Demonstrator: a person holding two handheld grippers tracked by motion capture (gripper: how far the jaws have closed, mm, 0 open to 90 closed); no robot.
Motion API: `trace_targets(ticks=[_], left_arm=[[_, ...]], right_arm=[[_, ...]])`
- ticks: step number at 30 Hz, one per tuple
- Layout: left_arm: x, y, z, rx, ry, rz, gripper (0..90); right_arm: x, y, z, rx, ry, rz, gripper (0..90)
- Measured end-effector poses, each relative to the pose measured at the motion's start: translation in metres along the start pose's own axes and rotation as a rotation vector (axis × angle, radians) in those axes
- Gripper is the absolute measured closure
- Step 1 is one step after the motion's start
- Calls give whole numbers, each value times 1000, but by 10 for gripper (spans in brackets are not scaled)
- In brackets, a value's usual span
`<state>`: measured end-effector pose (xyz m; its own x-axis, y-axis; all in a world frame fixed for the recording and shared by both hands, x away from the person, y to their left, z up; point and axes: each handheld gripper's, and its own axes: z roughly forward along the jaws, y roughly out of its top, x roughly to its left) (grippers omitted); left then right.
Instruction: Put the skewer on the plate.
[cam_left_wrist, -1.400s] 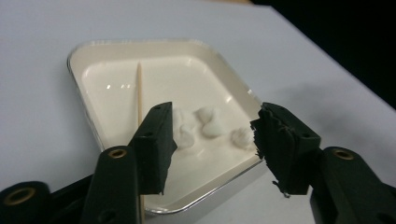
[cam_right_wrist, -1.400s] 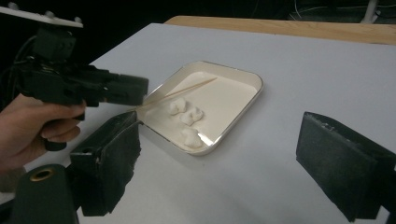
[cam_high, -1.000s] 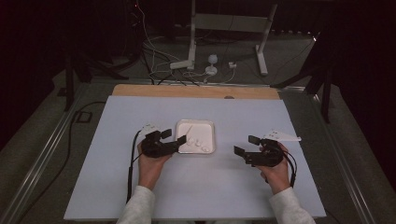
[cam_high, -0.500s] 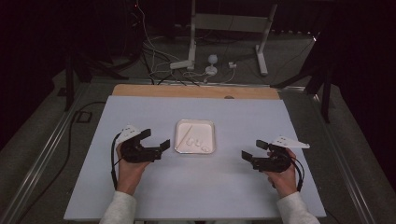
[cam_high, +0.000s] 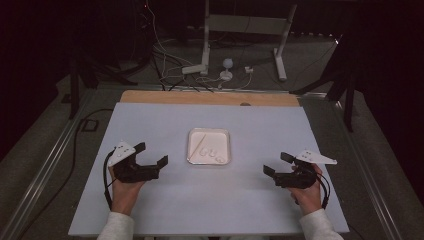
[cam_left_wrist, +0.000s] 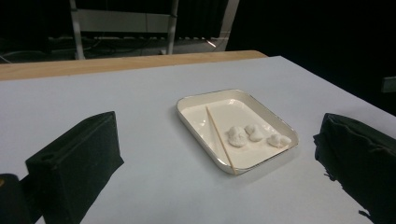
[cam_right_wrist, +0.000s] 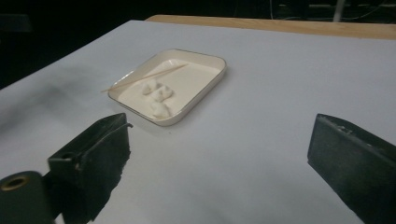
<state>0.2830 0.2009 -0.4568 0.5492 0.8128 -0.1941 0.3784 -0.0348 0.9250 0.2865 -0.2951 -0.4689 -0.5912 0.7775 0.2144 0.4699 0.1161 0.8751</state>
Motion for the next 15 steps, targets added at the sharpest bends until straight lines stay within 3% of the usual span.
trace_targets(ticks=[15], left_arm=[[7,-10,-16,-33,31,11,6]], right_arm=[[-6,-9,-11,-19,-40,7,13]])
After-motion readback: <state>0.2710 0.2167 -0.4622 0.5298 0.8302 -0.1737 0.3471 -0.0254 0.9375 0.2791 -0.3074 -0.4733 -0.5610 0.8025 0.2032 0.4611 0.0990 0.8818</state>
